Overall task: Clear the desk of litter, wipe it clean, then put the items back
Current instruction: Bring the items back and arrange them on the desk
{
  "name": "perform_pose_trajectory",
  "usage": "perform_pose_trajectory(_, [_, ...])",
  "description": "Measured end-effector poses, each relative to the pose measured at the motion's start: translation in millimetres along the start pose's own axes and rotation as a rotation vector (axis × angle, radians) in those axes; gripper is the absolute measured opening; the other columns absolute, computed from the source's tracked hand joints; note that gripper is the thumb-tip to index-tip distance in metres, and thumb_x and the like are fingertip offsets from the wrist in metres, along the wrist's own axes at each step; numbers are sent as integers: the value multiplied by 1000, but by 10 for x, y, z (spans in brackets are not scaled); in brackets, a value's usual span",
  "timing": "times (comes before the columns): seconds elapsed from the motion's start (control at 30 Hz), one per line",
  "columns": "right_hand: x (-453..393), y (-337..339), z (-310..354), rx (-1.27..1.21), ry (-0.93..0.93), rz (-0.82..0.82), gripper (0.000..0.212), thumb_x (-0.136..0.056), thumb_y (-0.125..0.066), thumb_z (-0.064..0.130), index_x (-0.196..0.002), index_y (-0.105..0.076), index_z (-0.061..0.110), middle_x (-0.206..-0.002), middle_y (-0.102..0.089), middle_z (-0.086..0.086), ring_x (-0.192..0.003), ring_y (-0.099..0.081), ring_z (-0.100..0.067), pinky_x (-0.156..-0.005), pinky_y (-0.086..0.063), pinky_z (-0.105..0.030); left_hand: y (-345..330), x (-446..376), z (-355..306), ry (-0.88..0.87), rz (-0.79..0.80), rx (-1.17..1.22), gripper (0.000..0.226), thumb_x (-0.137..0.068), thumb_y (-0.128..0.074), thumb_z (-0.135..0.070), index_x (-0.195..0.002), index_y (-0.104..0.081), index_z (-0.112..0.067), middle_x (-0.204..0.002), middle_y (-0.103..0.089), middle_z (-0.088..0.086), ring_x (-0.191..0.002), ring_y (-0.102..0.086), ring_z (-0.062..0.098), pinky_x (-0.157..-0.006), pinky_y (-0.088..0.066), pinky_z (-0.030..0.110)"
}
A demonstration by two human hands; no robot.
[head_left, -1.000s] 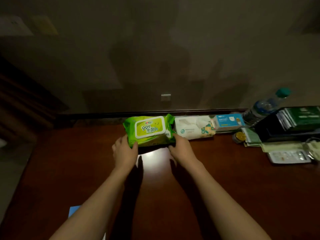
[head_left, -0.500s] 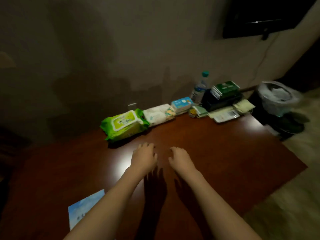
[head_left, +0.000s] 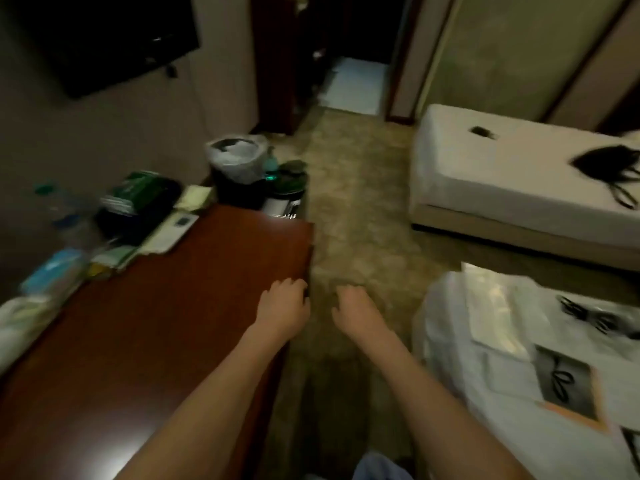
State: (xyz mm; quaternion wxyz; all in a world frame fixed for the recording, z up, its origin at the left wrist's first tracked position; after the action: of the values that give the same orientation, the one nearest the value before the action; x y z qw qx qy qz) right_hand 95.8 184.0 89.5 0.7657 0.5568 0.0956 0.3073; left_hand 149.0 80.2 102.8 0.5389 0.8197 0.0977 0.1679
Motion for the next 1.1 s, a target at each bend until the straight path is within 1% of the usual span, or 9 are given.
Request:
perform_pose_trajectory(0.3, [575, 923, -2700, -157, -481, -182, 32, -98, -43, 14, -128, -53, 5, -130, -54, -16, -118, -51, -32, -101, -41, -39, -936, -736, -2853, -415, 189, -72, 21, -98, -42, -26, -103, -59, -15, -109, -64, 6, -96, -59, 22, -74, -43, 29])
perform_pose_trajectory(0.4, [845, 1182, -3335, -141, -572, -275, 34, -99, -44, 20, -131, -51, 10, -132, -54, -10, -120, -49, -26, -100, -39, -32, -1324, -776, -3518, -510, 255, -68, 26, -99, -42, -28, -113, -58, -13, -117, -61, 7, -103, -59, 23, -86, -48, 30])
perform_pose_trajectory(0.5, [1153, 1354, -3844, -155, -649, -330, 34, -95, -49, 16, -127, -53, 6, -126, -57, -12, -117, -48, -29, -96, -43, -36, -1691, -781, -4024, -576, 317, -72, 33, -98, -45, -26, -127, -53, -13, -127, -57, 9, -114, -55, 24, -98, -46, 35])
perform_pose_trajectory(0.63, [1620, 1401, -4562, -245, -818, -387, 24, -93, -50, 13, -113, -60, 3, -112, -61, -14, -107, -54, -31, -80, -47, -38, -2095, -725, -4778, -755, 335, -160, 38, -98, -44, -32, -133, -49, -19, -132, -54, 3, -118, -51, 22, -101, -43, 36])
perform_pose_trajectory(0.7, [1838, 1387, -4854, -282, -892, -449, 17, -92, -50, 12, -99, -63, 4, -100, -64, -15, -92, -57, -30, -65, -39, -33, -2294, -704, -5105, -840, 366, -189, 38, -98, -43, -31, -133, -48, -19, -130, -55, 3, -117, -51, 22, -99, -43, 35])
perform_pose_trajectory(0.77, [2053, 1322, -5124, -306, -968, -486, 15, -92, -50, 12, -92, -64, 6, -97, -65, -15, -82, -56, -29, -62, -32, -29, -2504, -721, -5395, -905, 393, -214, 38, -97, -43, -29, -133, -49, -19, -129, -55, 4, -116, -51, 23, -96, -44, 35])
perform_pose_trajectory(0.9, [2414, 1132, -5630, -382, -1140, -518, 24, -91, -50, 10, -108, -63, 0, -107, -63, -17, -101, -57, -32, -79, -47, -37, -2960, -867, -5887, -993, 475, -241, 35, -96, -44, -27, -126, -53, -13, -125, -57, 8, -115, -51, 26, -94, -45, 36])
perform_pose_trajectory(1.0, [2603, 993, -6023, -452, -1292, -525, 28, -94, -51, 14, -118, -59, 1, -120, -60, -16, -115, -52, -31, -93, -46, -41, -3380, -1019, -6261, -1039, 578, -236, 29, -94, -47, -24, -116, -58, -10, -115, -60, 11, -106, -55, 28, -84, -47, 36])
perform_pose_trajectory(1.1, [2606, 841, -6376, -524, -1388, -504, 31, -94, -51, 15, -122, -57, 4, -127, -56, -15, -117, -52, -29, -96, -44, -37, -3771, -1225, -6473, -1021, 671, -219, 21, -92, -49, -19, -106, -60, -8, -105, -61, 14, -99, -56, 31, -76, -46, 36])
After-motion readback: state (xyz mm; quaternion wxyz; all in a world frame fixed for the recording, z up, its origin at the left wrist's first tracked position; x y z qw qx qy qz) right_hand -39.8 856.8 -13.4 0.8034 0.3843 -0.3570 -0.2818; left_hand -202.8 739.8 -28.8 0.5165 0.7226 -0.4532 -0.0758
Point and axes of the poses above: each hand's wrist, its own x-axis away from the middle knuckle, its own y-axis out of the back of the hand, z = x × y, the point moved 10 cm from there along -x, towards the middle knuckle
